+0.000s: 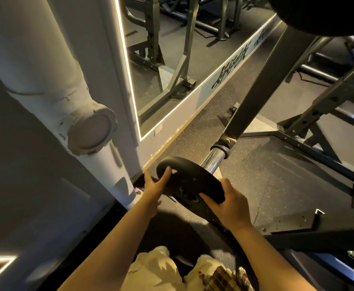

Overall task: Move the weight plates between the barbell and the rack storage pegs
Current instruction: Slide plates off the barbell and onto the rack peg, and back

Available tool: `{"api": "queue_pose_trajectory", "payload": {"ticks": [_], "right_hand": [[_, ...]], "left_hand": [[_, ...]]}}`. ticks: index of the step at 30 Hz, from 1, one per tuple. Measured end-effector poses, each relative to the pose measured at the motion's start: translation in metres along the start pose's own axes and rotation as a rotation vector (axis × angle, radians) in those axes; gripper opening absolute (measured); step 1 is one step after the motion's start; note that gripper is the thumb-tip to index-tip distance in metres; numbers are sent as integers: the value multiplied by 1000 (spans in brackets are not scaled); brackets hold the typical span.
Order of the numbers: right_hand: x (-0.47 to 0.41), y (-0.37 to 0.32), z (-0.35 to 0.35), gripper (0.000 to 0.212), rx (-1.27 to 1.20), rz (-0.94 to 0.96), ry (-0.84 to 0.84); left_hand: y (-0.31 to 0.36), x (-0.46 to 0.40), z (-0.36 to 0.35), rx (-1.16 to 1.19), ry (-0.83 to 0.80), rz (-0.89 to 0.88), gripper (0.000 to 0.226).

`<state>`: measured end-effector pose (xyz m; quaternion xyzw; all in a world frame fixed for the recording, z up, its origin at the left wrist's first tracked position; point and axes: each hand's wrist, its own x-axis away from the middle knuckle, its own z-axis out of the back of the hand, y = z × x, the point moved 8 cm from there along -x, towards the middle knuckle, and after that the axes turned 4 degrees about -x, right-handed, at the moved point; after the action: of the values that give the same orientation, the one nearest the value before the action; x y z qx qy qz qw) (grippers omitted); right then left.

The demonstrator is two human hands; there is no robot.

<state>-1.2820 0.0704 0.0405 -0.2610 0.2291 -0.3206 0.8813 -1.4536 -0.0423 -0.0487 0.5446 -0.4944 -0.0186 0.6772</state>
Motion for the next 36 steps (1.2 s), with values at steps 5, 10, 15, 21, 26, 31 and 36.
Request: {"api": "queue_pose_trajectory", "payload": {"ticks": [5,10,15,21,26,31,36], "right_hand": [[27,28,-6,56,-142,-133,64],[24,30,-7,49,-134,-129,60],[1,14,-2,45,-79,-61,38],[-33,-9,-1,48,76,22,-21],[-32,-16,3,47,145,84,81],[-19,-7,2,49,82,61,114],[23,35,2,69,-153,-244,220]], "left_hand": [[87,2,-10,-668,-39,-584,116],[102,7,-63,-972,-199,-720,80],[94,-12,-41,-688,-133,-590,57],[70,-34,-23,-436,-233,-320,60],[74,-28,-22,-405,-201,-342,38],[84,-19,-32,-649,-228,-447,68],[117,21,-89,-1361,-92,-913,78]]}}
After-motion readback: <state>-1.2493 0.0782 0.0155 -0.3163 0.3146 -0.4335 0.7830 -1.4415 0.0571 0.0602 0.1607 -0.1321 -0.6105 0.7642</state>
